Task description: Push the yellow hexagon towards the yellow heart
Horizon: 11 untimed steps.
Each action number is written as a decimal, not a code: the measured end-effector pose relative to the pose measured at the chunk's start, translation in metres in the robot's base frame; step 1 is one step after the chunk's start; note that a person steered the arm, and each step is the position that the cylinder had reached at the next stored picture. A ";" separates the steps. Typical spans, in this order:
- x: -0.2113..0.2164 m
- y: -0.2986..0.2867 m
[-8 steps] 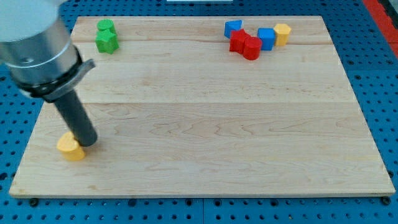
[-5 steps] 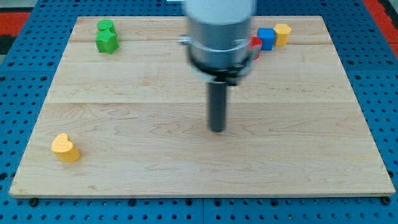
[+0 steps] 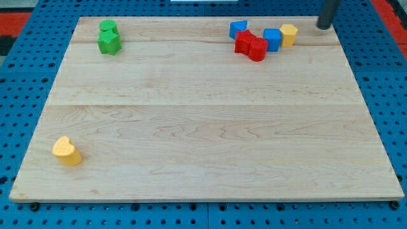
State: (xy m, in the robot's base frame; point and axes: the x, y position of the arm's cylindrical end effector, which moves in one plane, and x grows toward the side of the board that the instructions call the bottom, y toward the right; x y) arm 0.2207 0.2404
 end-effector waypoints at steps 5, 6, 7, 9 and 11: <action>0.058 -0.147; 0.082 -0.130; 0.066 -0.094; 0.079 -0.012; 0.091 -0.104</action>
State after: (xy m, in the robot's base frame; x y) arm 0.3120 0.1363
